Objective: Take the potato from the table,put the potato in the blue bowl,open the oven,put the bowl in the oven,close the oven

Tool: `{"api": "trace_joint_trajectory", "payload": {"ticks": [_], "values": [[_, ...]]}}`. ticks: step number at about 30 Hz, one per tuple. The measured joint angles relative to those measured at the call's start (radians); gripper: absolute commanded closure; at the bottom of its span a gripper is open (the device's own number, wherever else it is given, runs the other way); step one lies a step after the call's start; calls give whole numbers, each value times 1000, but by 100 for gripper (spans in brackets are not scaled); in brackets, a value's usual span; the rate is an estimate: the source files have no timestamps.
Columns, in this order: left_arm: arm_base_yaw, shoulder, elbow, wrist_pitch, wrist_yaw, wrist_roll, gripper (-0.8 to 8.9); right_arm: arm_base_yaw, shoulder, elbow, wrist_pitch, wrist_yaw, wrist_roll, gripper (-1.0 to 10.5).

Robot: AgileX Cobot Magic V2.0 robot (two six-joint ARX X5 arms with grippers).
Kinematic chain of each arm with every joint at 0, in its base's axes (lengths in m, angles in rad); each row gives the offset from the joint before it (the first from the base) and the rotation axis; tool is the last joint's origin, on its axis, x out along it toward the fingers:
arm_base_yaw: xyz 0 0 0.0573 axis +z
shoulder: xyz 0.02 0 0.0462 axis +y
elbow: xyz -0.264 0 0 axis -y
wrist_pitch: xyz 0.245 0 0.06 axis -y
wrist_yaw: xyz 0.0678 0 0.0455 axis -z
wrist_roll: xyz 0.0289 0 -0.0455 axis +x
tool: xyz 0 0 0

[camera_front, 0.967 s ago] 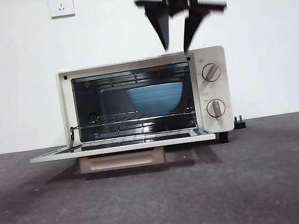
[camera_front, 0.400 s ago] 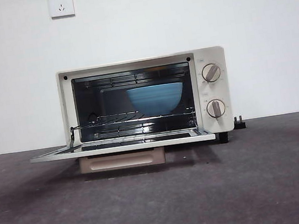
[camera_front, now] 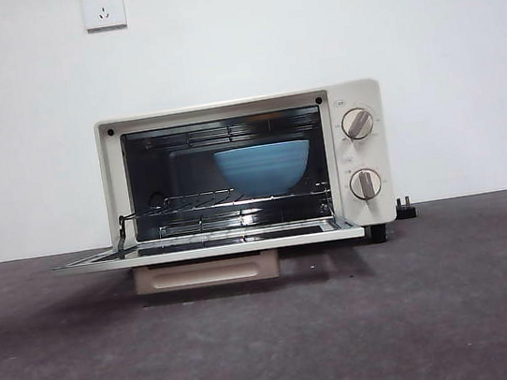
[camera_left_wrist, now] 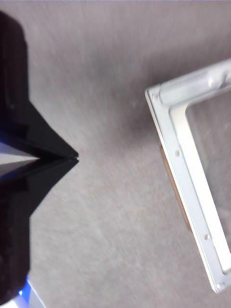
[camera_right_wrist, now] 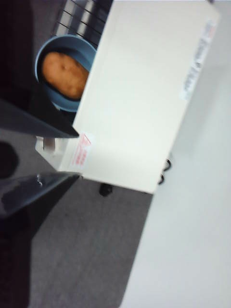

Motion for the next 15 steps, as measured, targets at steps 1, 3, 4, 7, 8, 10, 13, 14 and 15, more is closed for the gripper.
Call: {"api": "trace_joint_trajectory", "payload": {"ticks": [1,3,4,7,8,10,13,14,15], "values": [[27,29,0,14,35,3,822,-11,-17,0,0,0,-7,824],[83,80,0,47,129,3,822,-35,-51,-5,0,1,-16,825],[114,108,0,72,196,3,822,-49,-71,-12,0,2,-19,824],[207,187,-4,132,383,3,822,-101,-131,-61,0,4,-25,824],[234,211,-8,144,418,3,822,-117,-150,-83,0,4,-26,824],[286,271,-13,148,435,5,822,-155,-195,-145,0,4,-26,824],[336,355,-27,149,437,20,822,-211,-264,-258,0,3,-30,824],[345,377,-30,148,443,24,822,-229,-285,-295,0,3,-30,825],[356,401,-32,152,458,30,822,-251,-309,-338,0,3,-30,825]]}}
